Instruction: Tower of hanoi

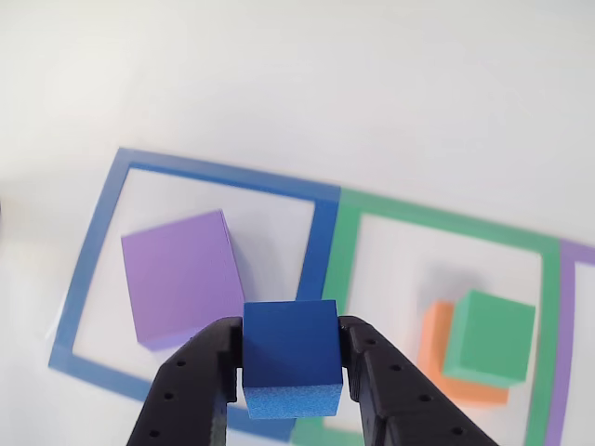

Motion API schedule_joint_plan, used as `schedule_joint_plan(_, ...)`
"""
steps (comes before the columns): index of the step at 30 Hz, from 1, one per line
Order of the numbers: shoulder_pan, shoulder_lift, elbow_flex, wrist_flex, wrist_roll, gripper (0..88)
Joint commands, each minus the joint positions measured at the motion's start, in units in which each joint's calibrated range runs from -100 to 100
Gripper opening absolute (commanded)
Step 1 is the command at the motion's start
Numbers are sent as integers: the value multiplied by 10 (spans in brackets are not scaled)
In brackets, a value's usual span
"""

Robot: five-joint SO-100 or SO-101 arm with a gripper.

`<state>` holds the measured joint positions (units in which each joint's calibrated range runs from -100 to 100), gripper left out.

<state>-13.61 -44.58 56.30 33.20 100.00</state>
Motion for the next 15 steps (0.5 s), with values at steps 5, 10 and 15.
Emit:
schedule_joint_plan(5, -41, 114, 88, -347, 0, 21)
schedule_joint_plan(10, -52, 174, 121, -455, 0, 23)
schedule_joint_plan(15, -64, 245, 146, -561, 0, 24)
